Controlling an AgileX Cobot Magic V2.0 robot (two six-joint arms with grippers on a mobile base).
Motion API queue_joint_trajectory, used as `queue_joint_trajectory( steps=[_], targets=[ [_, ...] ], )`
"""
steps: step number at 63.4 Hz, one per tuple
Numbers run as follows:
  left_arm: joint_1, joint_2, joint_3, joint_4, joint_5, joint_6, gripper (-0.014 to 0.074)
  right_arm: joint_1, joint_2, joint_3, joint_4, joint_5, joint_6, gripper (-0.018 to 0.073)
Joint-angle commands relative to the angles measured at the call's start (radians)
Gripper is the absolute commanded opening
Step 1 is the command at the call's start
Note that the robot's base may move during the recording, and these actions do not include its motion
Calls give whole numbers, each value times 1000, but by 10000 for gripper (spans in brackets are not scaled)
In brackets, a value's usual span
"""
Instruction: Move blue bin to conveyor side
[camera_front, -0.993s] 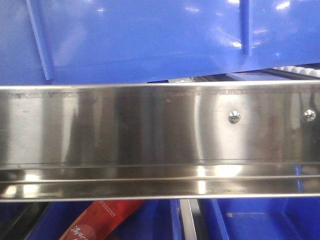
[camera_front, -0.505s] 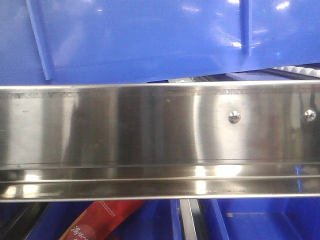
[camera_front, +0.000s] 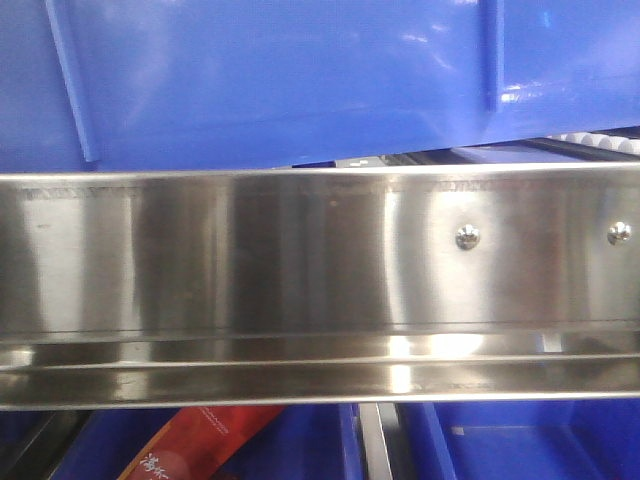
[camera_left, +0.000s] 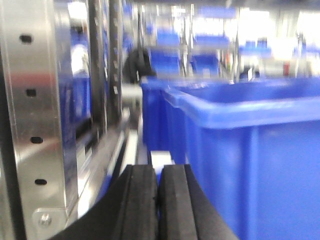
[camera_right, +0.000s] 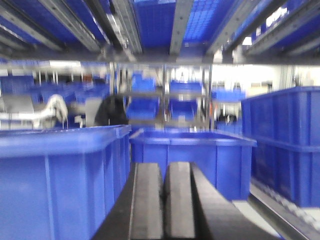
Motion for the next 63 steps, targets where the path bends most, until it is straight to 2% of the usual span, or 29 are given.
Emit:
queue_joint_trajectory(
  steps=[1,13,20,28,40,44,54,63],
  targets=[
    [-2,86,-118,-14,143,3,-7,-4,120,-144,0,159,-5,-88],
    [-2,348,-353,-14,364,3,-7,-4,438,-473,0,507,-5,-88],
    [-2,479,-476,-30,468,3,-7,-4,596,-626,0,646,-5,-88],
    [-2,577,-550,-30,442,3,-7,-4,730,-730,0,679,-5,-88],
    [-2,633,-568,-79,357,3,-7,-4,828,-785,18,701,-5,-88],
    [-2,639,-573,-99,342,3,-7,-2,861,-827,21,745,-7,-88],
    [-2,702,-627,-117,360,3,-7,4,970,-990,21,856,-7,-88],
    [-2,825,-738,-117,417,3,-7,36,1089,-1151,21,922,-7,-80]
  ],
)
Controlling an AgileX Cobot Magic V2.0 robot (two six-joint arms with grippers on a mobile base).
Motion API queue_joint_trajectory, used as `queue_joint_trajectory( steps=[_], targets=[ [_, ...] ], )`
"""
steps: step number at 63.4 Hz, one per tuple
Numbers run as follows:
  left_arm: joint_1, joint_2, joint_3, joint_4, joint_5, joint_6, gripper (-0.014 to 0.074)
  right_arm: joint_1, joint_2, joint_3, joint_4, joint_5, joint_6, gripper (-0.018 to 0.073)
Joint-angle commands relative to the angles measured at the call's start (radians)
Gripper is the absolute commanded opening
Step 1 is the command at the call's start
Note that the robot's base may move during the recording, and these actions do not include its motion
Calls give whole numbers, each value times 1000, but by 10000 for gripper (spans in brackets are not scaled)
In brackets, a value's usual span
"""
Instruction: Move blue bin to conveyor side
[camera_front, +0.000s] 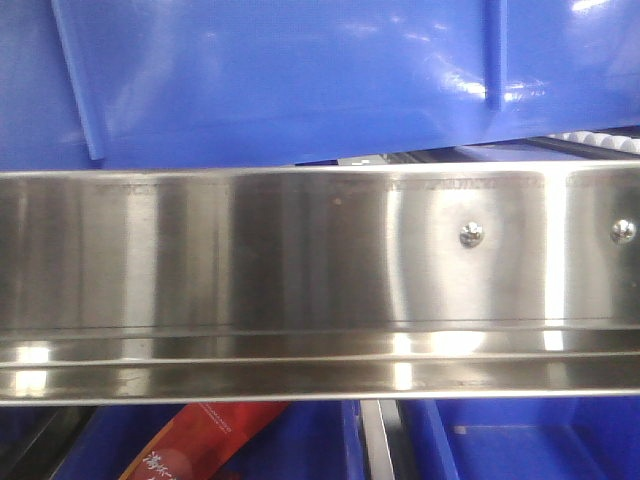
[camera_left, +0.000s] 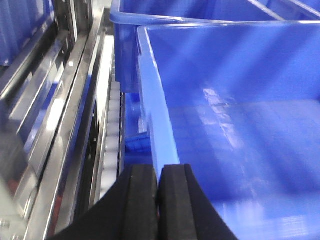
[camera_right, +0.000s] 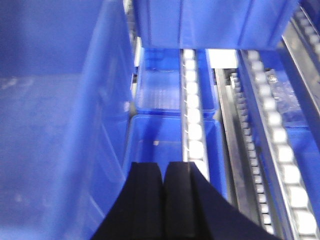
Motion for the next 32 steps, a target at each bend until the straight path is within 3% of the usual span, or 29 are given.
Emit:
queue_joint_trajectory(
  steps=[1,15,32],
  targets=[
    [-2,78,-74,-11,27,2,-7,23,75,-99,3,24,-7,-80],
    [-2,272,-276,-6,104,2,-7,105,269,-291,3,24,-7,-80],
    [-2,349,-325,-6,116,2,-7,158,401,-369,-47,24,-7,-69]
  ],
)
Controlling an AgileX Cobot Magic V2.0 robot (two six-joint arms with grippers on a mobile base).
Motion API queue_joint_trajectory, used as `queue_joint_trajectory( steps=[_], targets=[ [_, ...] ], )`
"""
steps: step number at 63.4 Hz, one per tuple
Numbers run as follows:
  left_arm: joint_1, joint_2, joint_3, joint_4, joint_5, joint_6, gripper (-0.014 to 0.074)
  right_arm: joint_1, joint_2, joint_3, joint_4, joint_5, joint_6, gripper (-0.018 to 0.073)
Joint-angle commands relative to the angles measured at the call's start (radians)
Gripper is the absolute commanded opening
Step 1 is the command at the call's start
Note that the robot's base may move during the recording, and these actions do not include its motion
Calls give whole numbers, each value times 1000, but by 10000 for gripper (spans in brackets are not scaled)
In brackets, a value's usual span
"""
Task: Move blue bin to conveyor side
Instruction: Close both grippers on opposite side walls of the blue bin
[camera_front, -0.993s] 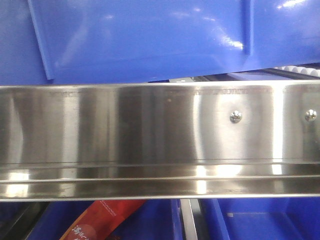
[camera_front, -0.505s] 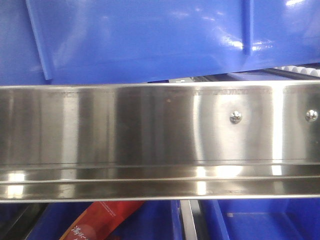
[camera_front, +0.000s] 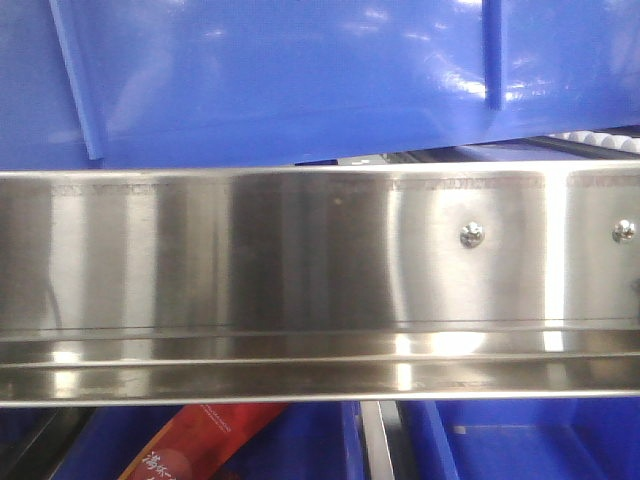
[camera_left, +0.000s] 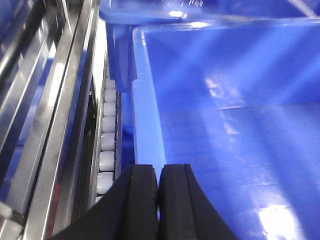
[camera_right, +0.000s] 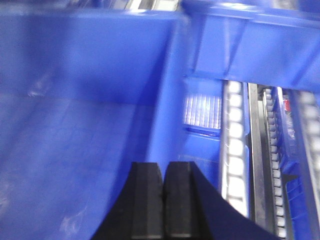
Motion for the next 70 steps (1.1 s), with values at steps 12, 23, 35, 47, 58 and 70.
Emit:
queue_joint_trajectory(
  steps=[12,23,35,47,58,70],
  targets=[
    [-2,5,-12,-6,1,2,-7,8,54,-15,-23,-11,-7,305],
    [-2,5,-12,-6,13,2,-7,8,87,-15,-23,-11,-7,429],
    [-2,5,-12,-6,25,2,-7,8,134,-15,-28,-11,0,370],
    [-2,5,-12,-6,28,2,-7,8,145,-15,-30,-11,2,370],
    [-2,5,-12,-6,28,2,-7,8,145,-8,-30,-11,10,370],
    [-2,5,-12,-6,28,2,-7,8,144,42,-30,-11,12,370]
  ],
)
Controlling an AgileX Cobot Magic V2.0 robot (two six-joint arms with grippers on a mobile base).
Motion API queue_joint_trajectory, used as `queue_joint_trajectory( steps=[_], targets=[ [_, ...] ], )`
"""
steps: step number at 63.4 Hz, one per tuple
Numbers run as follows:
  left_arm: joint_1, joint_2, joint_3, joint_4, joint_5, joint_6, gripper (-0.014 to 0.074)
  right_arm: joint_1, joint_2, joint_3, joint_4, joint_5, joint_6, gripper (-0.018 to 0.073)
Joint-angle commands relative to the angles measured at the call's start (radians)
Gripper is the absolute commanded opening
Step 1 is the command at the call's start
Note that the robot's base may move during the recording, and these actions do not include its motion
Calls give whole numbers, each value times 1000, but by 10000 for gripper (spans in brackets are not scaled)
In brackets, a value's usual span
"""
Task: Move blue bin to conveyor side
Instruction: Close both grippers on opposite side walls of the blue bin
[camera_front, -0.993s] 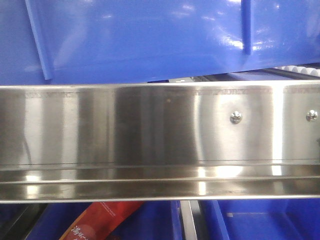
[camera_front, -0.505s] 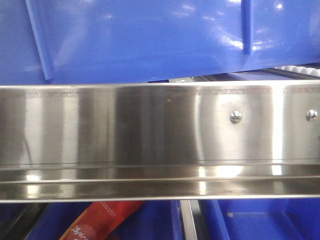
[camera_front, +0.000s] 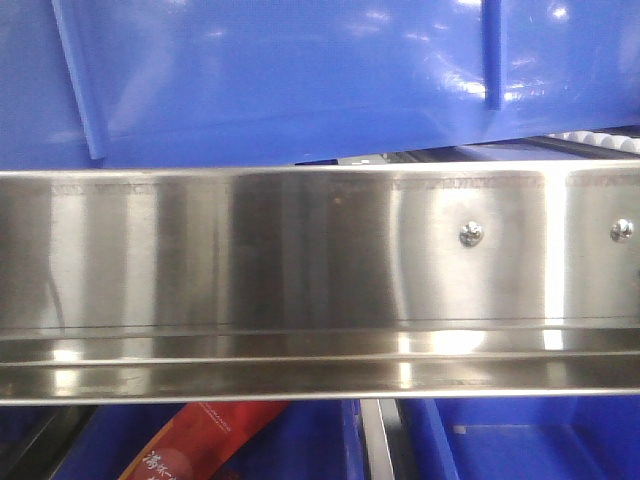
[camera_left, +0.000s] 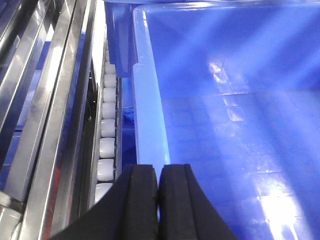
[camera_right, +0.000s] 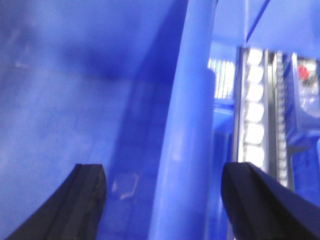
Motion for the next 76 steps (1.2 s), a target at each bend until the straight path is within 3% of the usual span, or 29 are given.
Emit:
queue_joint_trajectory(
  steps=[1,40,45,49,58,69,76],
  targets=[
    [-2,-2,-10,-6,-8,2,-7,2,-4,20,-17,-13,4,370],
    [-2,-2,-10,-6,-6,2,-7,2,-4,26,-17,-13,4,367],
    [-2,-2,-10,-8,-7,2,-7,2,-4,26,-17,-13,4,308],
    [-2,-2,-10,-10,-7,2,-7,2,-4,26,-17,-13,4,211],
    [-2,-2,-2,-18,-9,2,-7,2,-4,26,-17,-13,4,-104],
    [-2,-2,0,-26,-37,2,3,2,-4,26,-17,-13,4,-71],
    [-2,0,0,-26,-87,0,80,2,-4,26,-17,-13,4,-71]
  ],
)
